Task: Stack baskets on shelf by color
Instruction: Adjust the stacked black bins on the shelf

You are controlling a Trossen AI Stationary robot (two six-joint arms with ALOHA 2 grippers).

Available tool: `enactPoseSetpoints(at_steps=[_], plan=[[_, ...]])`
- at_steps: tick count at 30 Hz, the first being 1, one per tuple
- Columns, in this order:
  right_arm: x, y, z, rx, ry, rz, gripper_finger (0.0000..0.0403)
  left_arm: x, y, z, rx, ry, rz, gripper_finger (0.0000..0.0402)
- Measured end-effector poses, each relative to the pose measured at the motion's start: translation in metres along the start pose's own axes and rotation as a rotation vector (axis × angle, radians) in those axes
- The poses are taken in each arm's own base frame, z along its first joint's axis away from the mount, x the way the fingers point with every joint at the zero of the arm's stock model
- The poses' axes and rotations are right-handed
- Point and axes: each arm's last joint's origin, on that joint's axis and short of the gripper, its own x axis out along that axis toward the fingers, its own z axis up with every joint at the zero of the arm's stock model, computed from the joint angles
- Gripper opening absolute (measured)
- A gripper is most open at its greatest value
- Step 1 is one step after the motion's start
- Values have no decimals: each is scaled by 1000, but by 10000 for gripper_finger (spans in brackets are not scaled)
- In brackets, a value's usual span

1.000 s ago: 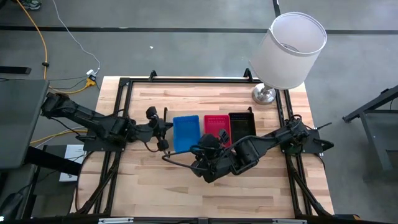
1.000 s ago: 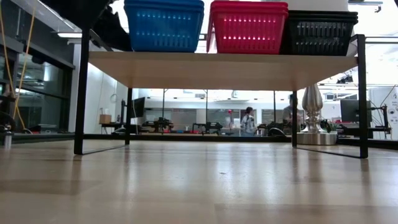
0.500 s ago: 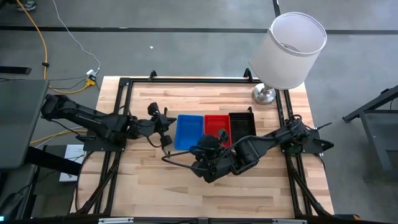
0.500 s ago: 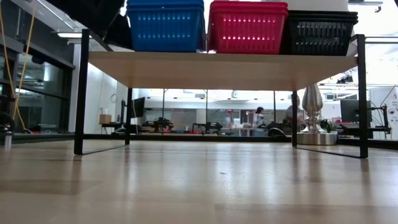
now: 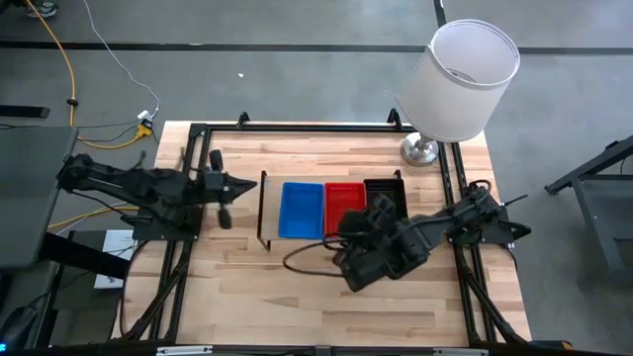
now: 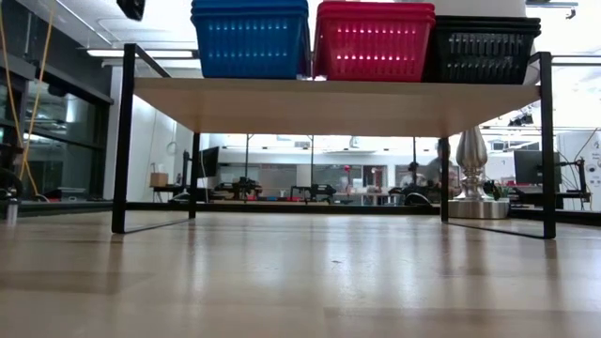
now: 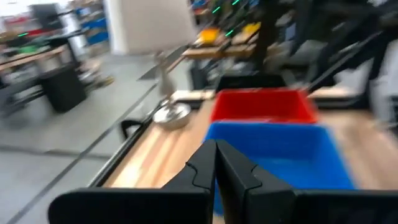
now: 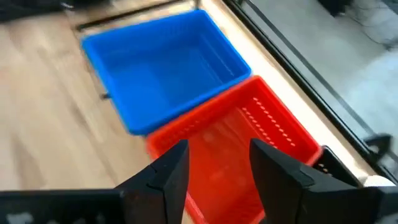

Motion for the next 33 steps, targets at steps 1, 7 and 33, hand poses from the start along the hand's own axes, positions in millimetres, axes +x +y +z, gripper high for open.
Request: enactPoseSetpoints(at_steps=[1,7,33], plan=[[-4,-1,-2,-24,-8,14,151,-5,2,2,-11,-20,-31,0],[-44,-22,-24,-84,-90,48,86,-26,9,-3,-98,-114,-177,0],[-33,-175,-174,253,-345,322,0,-37,-7,-120,-65,-382,-523,0]])
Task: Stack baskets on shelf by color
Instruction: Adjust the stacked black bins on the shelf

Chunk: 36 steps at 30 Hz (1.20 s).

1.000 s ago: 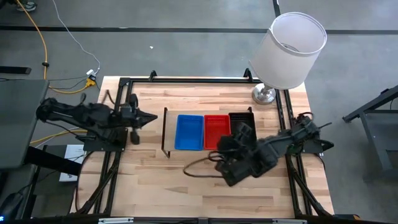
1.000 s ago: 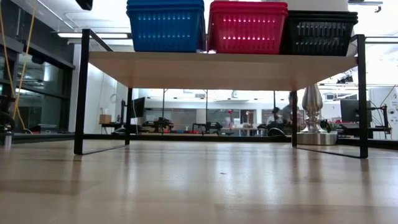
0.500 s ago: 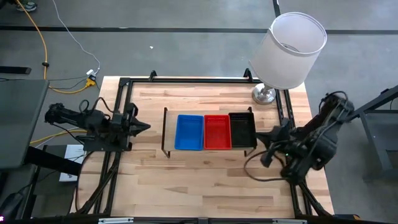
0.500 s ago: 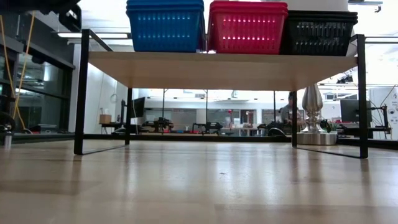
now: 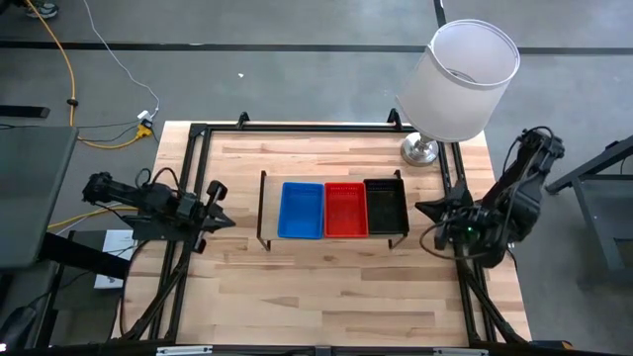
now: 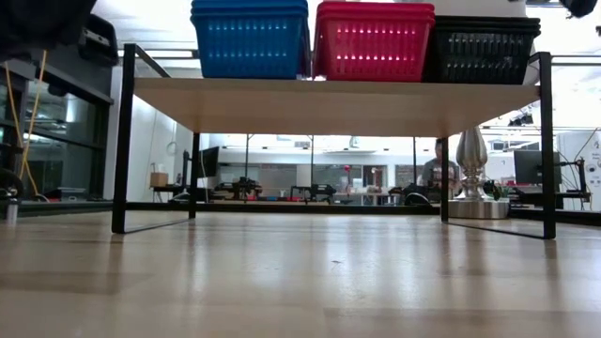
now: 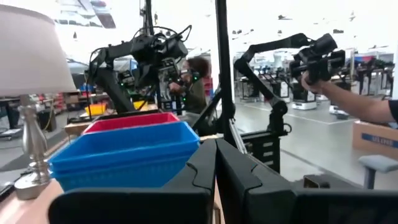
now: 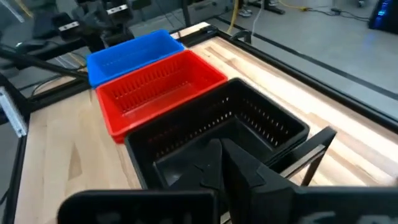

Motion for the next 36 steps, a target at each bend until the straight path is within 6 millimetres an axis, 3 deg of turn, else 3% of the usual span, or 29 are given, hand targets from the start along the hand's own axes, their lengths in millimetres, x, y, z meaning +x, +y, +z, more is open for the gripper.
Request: enactPoseSetpoints(at_steps=[9,20,25,36], plan=[[12,-18,-34,-51,-43,149,0,1,-2,-11,-2,-4,-31,0],[6,-42,-29,-115,-158,257,0,2,2,-15,-18,34,-1,0],[10,-52,-41,-123,-211,311,0,1,3,-18,-14,66,3,0],[22,-61,-53,-215,-518,606,0,1,5,-18,9,72,82,0]])
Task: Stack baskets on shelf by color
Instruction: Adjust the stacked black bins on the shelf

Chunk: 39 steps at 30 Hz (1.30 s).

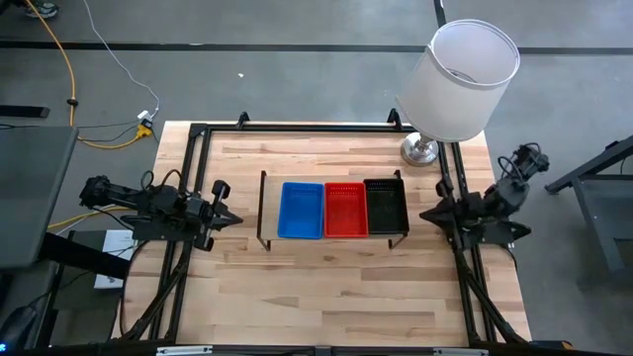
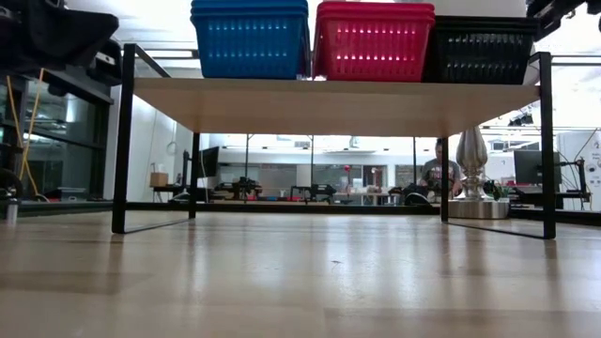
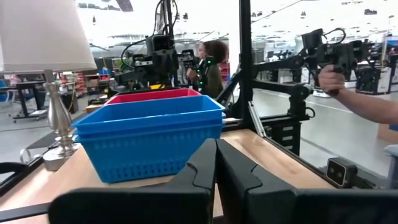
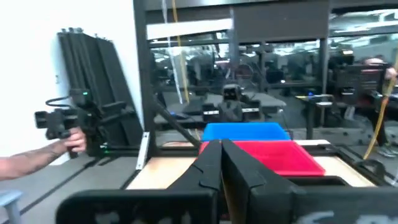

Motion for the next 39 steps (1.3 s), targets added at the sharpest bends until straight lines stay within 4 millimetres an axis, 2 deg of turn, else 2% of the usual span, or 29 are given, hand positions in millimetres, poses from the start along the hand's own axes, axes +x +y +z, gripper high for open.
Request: enactPoseSetpoints(at_steps=[14,20,23,39], plan=[[10,-22,-46,85,106,-58,0,0,0,0,0,0,4,0],[10,-23,-62,86,104,-67,0,0,0,0,0,0,4,0],[10,-23,-80,69,141,-65,0,0,0,0,0,0,4,0],[9,-23,-84,13,163,-54,0,0,0,0,0,0,4,0]])
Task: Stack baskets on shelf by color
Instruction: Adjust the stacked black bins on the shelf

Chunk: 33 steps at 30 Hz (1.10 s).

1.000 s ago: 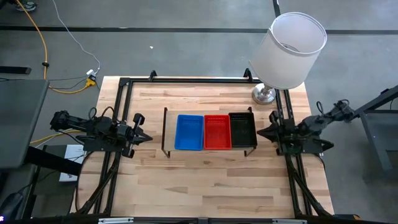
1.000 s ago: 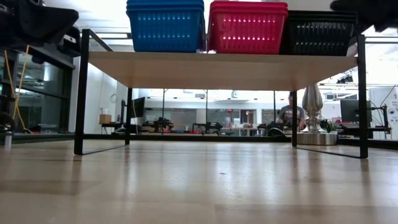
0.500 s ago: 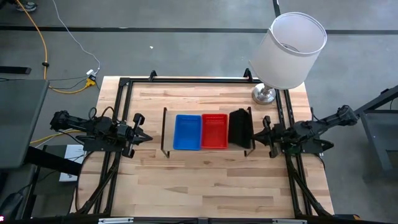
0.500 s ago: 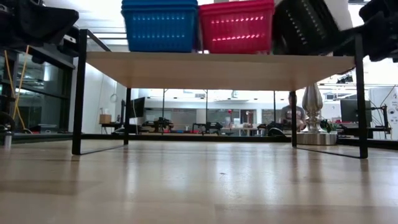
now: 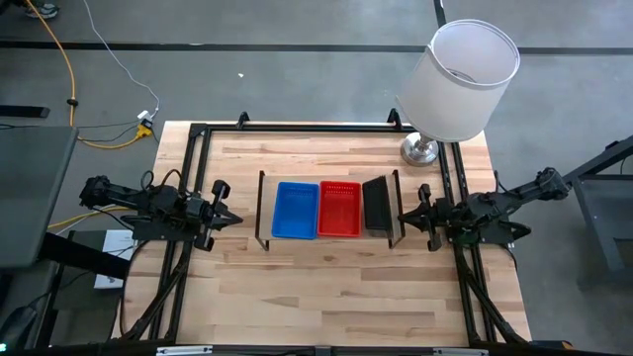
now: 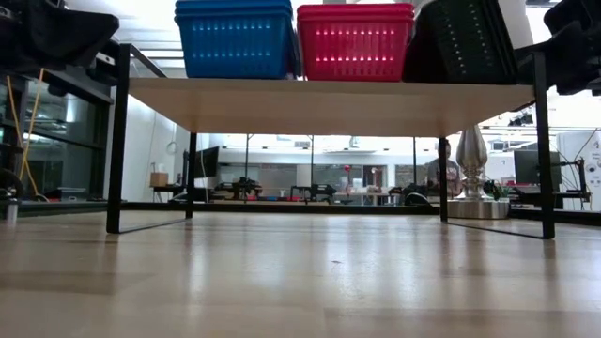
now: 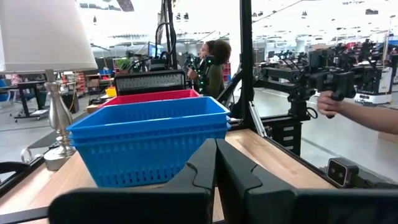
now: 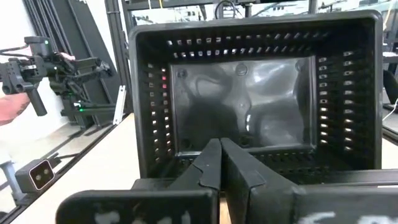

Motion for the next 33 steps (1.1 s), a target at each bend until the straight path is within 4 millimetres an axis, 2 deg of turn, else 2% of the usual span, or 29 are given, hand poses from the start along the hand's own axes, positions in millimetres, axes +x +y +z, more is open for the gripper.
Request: enactPoseSetpoints(at_steps=[7,13,15,33], plan=[[0,-1,7,45,-47,-46,0,0,0,0,0,0,0,0],[-5,0,51,29,-169,-40,0,0,0,0,0,0,0,0],[-4,1,59,21,-169,-46,0,0,0,0,0,0,0,0],[67,15,87,-88,-53,-88,0,0,0,0,0,0,0,0]])
